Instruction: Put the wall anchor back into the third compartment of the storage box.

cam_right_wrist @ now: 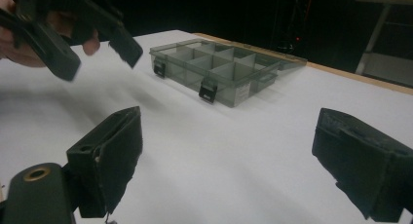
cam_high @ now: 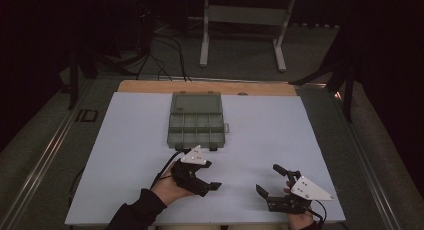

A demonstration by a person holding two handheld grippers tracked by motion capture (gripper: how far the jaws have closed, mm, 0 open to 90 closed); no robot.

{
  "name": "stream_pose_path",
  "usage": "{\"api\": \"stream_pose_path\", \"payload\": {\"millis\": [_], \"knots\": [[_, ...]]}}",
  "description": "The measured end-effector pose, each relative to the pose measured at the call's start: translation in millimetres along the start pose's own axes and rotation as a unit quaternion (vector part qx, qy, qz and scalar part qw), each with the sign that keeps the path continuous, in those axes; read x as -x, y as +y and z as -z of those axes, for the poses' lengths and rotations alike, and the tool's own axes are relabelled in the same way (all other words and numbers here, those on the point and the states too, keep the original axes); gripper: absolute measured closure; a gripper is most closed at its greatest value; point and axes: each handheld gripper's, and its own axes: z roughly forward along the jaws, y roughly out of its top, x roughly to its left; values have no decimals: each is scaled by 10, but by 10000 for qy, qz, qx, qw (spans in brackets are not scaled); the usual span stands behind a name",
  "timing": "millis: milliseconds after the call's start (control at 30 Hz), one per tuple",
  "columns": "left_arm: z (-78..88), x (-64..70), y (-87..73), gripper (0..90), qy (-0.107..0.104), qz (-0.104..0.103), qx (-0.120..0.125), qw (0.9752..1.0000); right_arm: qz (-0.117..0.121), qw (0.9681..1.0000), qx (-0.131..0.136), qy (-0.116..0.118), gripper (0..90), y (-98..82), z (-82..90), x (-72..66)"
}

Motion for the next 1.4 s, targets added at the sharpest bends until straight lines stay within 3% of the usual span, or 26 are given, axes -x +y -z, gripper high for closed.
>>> {"api": "stream_pose_path", "payload": {"millis": [333,400,600,800,1000,1400], "knots": [[-146,-95,-86,460,-10,-121,-212,9997,-22,10000,-12,2,112,-5,-3,2],[-173,-106,-106,539,2,-167,-278,9995,-18,10000,-12,8,112,-4,-2,-2],[-274,-115,-138,589,5,-281,-491,9984,-19,10000,-18,12,111,-6,-5,-1],[-354,-128,-144,695,-2,-362,-700,9969,-20,10000,-11,12,111,-4,-1,-1],[-393,-163,-163,744,-41,-366,-782,9963,-31,10000,-10,9,112,-3,2,0],[-439,-159,-168,754,-107,-356,-834,9958,-30,10000,-14,2,111,-3,3,3]]}}
